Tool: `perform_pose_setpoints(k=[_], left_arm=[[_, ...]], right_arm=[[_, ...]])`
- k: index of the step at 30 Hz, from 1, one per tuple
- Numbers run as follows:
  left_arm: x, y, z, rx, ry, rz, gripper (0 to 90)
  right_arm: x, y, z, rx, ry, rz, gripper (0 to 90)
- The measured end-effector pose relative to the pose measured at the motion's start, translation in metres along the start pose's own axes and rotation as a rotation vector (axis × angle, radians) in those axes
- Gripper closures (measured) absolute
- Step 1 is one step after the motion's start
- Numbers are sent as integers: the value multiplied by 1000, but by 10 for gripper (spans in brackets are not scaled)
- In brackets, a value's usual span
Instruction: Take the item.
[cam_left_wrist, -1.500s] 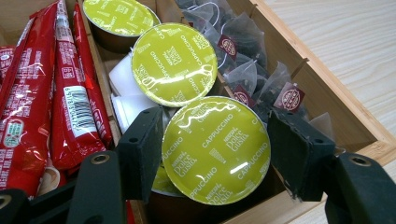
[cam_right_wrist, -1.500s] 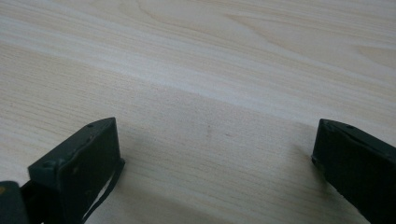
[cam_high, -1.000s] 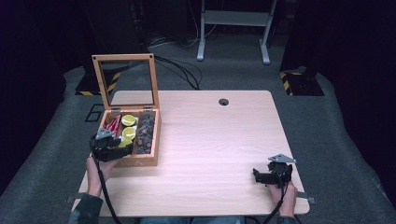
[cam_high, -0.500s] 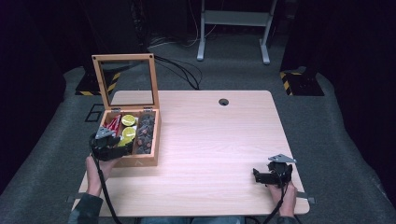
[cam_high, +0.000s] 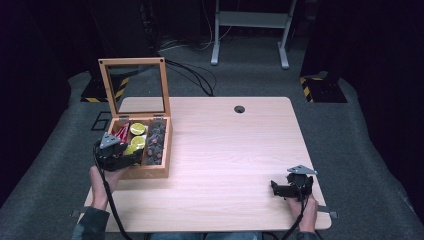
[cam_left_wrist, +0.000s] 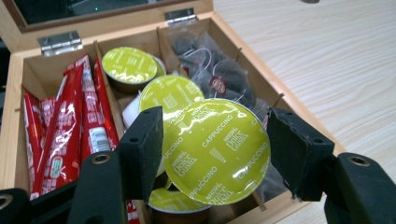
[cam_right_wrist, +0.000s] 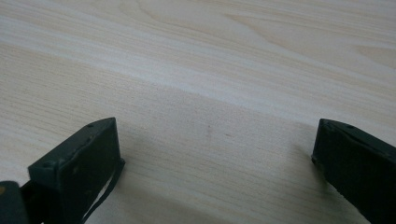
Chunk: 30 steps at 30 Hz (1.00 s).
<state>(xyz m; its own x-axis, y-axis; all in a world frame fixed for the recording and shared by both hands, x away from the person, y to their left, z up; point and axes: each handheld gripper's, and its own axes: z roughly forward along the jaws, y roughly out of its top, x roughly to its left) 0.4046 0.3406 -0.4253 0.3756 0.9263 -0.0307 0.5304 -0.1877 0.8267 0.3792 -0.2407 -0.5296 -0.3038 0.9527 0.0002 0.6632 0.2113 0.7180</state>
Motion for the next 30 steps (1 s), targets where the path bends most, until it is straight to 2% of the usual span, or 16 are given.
perform_pose_setpoints(k=[14, 30], left_arm=[[-17, 17, -6, -43, -25, 44, 379], [-36, 30, -3, -62, -65, 93, 379]], right_arm=[[0, 0, 0, 0, 0, 0, 3], [0, 0, 0, 1, -1, 2, 3]])
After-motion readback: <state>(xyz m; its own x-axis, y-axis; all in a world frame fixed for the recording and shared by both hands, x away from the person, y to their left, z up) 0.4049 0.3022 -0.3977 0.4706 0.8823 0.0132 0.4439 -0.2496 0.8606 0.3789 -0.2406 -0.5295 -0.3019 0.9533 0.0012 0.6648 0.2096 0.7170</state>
